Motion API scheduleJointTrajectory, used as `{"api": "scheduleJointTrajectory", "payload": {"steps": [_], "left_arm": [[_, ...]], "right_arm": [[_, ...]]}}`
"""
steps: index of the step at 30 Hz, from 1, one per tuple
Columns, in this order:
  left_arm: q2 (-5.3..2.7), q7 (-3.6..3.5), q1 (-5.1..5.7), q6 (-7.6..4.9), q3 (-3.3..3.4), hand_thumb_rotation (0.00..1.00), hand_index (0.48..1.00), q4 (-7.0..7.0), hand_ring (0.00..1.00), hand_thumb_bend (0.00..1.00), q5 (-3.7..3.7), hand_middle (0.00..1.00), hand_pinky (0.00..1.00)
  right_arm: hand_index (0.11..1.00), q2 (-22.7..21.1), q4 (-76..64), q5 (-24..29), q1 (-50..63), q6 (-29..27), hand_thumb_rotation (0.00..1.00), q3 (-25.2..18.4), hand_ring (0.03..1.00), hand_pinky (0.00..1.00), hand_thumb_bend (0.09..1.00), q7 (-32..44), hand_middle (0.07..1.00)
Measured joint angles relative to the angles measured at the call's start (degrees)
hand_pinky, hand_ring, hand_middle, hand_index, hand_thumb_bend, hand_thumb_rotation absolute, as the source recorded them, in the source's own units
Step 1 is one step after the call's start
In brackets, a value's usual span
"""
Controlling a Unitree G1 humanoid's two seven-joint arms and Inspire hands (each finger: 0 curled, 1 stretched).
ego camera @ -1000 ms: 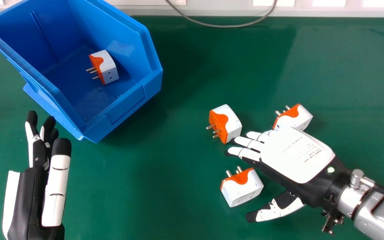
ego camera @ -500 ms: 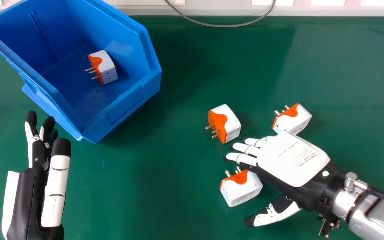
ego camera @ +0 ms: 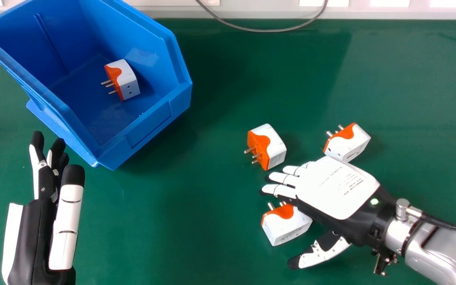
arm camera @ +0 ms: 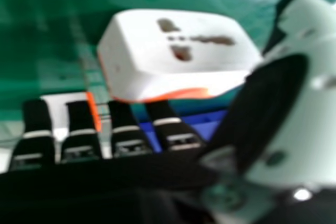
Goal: Pick all objects and put in blue box
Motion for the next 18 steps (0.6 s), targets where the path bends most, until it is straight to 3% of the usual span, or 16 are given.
{"api": "scheduleJointTrajectory", "payload": {"steps": [13,18], "left_arm": [[-0.02,-0.02,1.3,0.42,-0.1,0.95,1.0,-1.32,1.0,0.67,-0.01,1.0,1.0],[-0.02,-0.04,1.57,0.61,-0.09,0.95,1.0,-1.49,1.0,0.67,-0.02,1.0,1.0]], "right_arm": [[0.835,-0.03,1.98,-1.48,-2.09,-0.69,0.59,1.74,0.845,0.73,0.527,-0.06,0.872],[0.812,-0.04,2.26,-2.17,-2.31,-0.79,0.52,1.75,0.819,0.72,0.472,-0.06,0.844]]}}
